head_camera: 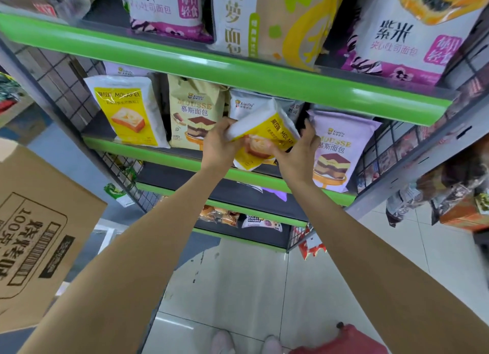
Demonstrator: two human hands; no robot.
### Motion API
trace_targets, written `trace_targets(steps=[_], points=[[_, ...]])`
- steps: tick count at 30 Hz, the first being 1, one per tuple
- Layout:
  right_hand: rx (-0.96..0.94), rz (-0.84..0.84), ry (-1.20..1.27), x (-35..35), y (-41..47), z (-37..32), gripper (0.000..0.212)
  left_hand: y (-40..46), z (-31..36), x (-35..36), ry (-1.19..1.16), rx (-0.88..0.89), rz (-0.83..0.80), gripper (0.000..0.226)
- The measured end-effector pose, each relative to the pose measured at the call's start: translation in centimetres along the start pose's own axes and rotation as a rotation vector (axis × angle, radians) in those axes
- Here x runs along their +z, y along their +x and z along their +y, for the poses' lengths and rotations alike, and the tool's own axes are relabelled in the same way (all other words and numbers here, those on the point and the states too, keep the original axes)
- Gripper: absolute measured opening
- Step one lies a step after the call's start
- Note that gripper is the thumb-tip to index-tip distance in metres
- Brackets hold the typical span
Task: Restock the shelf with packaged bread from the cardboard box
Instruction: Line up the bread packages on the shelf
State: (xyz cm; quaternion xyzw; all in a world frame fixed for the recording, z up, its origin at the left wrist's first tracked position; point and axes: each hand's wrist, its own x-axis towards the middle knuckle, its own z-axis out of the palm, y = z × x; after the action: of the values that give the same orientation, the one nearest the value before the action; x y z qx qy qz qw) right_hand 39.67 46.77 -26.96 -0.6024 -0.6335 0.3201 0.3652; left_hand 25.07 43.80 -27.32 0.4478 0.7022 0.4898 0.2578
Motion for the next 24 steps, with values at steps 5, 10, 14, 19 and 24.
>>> trace_targets(steps=[5,10,14,19,24], points=[[-0.121,0.139,-0.006,1.1,0.3,-0.2,0.072,0.0,-1.1,0.1,-0.258,-0.063,-0.036,0.023],[-0.178,0.074,-0.049,2.3,0.3,0.3,0.079,-0.9,-1.4,1.5,-0.142,-0.268,-0.126,0.039],[-0.158,-0.051,-0.158,2.9,0.2,1.5,0.091,-0.9,-1.3,1.7,0.439,-0.170,-0.109,0.047],[-0.286,0.026,-0.074,1.9,0.7,0.8,0.085,0.2,0.8,1.1,0.201,-0.096,-0.050,0.031],[-0.293,0.012,-0.170,2.6,0.5,1.3,0.083,1.1,-0.2,0.6,0.319,-0.105,-0.079,0.029]])
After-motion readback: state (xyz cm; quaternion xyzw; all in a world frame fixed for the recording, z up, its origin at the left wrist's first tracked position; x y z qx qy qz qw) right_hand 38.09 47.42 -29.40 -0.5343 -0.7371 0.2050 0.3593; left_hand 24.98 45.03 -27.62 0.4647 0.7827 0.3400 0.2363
